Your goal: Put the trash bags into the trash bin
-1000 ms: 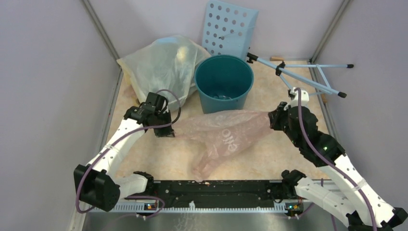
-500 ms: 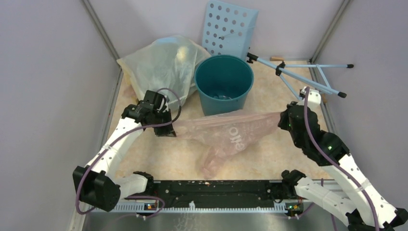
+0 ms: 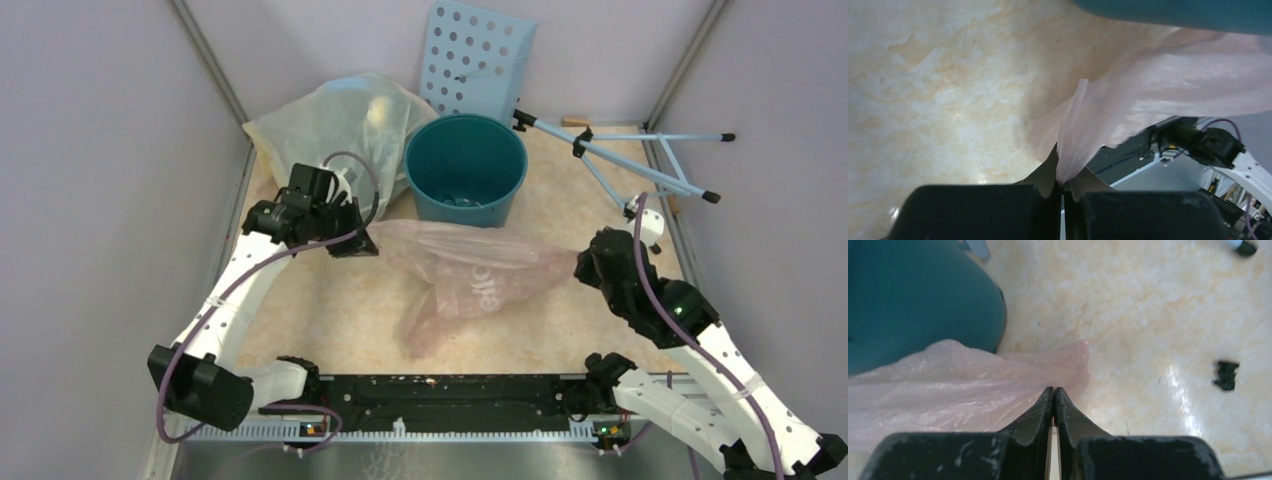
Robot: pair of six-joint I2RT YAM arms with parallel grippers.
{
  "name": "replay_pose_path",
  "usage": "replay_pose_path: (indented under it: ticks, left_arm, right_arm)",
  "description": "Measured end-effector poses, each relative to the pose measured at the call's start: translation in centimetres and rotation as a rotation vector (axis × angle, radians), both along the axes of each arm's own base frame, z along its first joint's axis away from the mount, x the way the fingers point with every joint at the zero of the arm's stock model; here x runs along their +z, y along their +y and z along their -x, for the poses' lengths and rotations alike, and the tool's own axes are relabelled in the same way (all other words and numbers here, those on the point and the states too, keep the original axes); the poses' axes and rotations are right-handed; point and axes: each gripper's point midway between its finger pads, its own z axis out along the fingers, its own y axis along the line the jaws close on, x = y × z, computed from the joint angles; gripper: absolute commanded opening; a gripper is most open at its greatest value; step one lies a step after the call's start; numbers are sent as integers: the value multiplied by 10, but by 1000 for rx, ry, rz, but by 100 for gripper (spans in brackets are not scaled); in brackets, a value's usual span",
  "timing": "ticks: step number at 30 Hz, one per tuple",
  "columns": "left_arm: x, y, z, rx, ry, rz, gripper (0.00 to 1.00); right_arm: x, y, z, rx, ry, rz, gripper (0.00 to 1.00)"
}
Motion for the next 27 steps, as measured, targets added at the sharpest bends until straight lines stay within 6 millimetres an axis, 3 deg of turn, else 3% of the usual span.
replay_pose_path:
  ticks: [2, 3, 4, 5, 6, 9, 12, 20, 23, 27]
  left_arm:
    - [18, -7, -6, -17, -46, 44, 0]
    - [29, -11, -9, -28, -78, 71, 0]
    - [42, -16, -12, -39, -116, 100, 0]
    - [55, -20, -14, -52, -155, 132, 0]
    - [67, -23, -14, -64, -189, 160, 0]
    - [87, -30, -4, -96, -250, 211, 0]
    - [86, -34, 11, -128, -251, 219, 0]
    - [18, -26, 72, -143, 48, 170, 0]
    - [-12, -11, 96, -121, 185, 85, 0]
    - [-40, 11, 118, -100, 294, -37, 0]
  right_arm:
    - [-20, 6, 6, -6, 61, -50, 11]
    - [-29, 9, 9, -8, 89, -74, 27]
    - [-41, 14, 13, -11, 126, -104, 52]
    - [-54, 18, 18, -14, 163, -135, 70]
    - [-65, 21, 22, -17, 195, -159, 78]
    - [-87, 26, 32, -21, 270, -189, 81]
    - [-90, 33, 36, -22, 299, -241, 81]
    - [-94, 72, 51, -31, 436, -497, 82]
    - [-113, 79, 58, -47, 493, -546, 75]
    - [-140, 74, 68, -99, 540, -553, 72]
